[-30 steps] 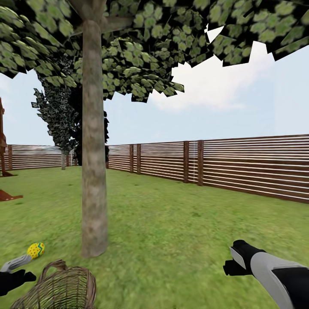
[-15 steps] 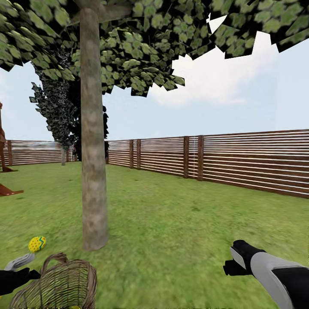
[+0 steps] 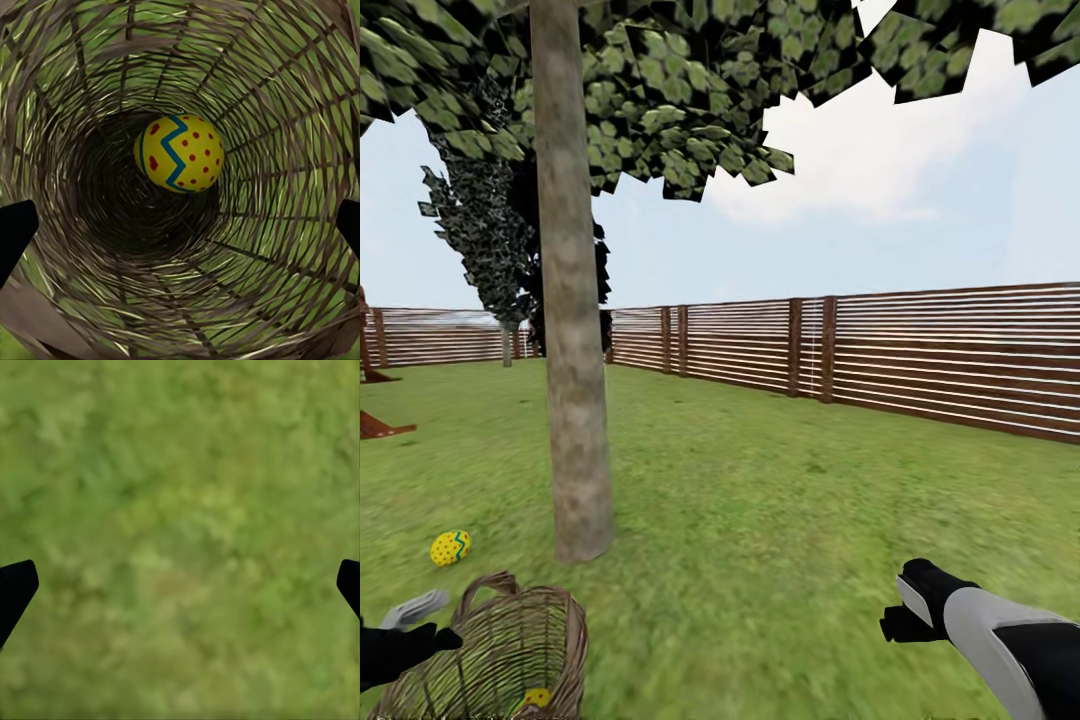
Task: Take the three Easter eggs out of the wicker basket on the lawn in the garden, then place them on the lawn next to a single tree (choose any tree) so that all three eggs are next to the same tree and none are left in the basket.
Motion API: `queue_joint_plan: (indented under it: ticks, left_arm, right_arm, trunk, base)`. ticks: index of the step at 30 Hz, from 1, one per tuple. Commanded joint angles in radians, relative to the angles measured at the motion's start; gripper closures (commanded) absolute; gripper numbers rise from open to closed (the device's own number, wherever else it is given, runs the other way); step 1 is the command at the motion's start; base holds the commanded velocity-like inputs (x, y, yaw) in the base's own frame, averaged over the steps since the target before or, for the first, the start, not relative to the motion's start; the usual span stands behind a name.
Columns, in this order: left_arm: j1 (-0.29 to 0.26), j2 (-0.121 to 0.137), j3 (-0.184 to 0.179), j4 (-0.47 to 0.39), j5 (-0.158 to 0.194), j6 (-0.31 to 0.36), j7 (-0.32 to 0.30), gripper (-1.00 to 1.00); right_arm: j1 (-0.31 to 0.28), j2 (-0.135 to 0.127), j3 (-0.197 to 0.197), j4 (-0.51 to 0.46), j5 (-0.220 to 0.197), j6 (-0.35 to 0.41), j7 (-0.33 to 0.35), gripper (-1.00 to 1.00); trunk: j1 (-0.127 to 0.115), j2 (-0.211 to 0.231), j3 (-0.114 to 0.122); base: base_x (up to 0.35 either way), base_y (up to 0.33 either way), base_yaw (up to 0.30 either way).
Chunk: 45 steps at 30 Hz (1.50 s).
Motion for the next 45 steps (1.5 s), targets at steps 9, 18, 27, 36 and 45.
queue_joint_plan:
  ticks: [9,18,27,36,45]
  left_arm:
    - [-0.001,-0.006,0.008,0.002,-0.010,0.002,-0.002,-1.00]
    - [-0.001,-0.024,0.008,0.002,-0.011,0.002,0.001,-1.00]
    - [-0.001,-0.045,0.008,0.002,-0.011,0.000,0.002,-1.00]
    - [-0.001,-0.048,0.008,0.002,-0.011,0.001,0.002,-1.00]
    - [-0.001,-0.047,0.009,0.002,-0.010,0.001,0.002,-1.00]
  right_arm:
    - [-0.001,0.000,0.006,0.001,-0.003,0.003,-0.001,-1.00]
    - [-0.001,0.001,0.006,0.001,-0.003,0.003,-0.001,-1.00]
    - [-0.001,0.003,0.006,0.001,-0.003,0.003,-0.001,-1.00]
    - [-0.001,0.003,0.006,0.001,-0.003,0.003,-0.001,-1.00]
    - [-0.001,0.005,0.006,0.001,-0.003,0.003,-0.001,-1.00]
  trunk:
    - [0.004,-0.003,-0.036]
    - [0.008,-0.005,-0.071]
    - [0.012,-0.007,-0.106]
    - [0.016,-0.009,-0.141]
    - [0.020,-0.011,-0.175]
  base:
    - [0.000,0.000,0.000]
    - [0.000,0.000,0.000]
    - [0.033,-0.003,0.000]
    - [0.159,-0.032,0.000]
    - [0.006,-0.001,0.000]
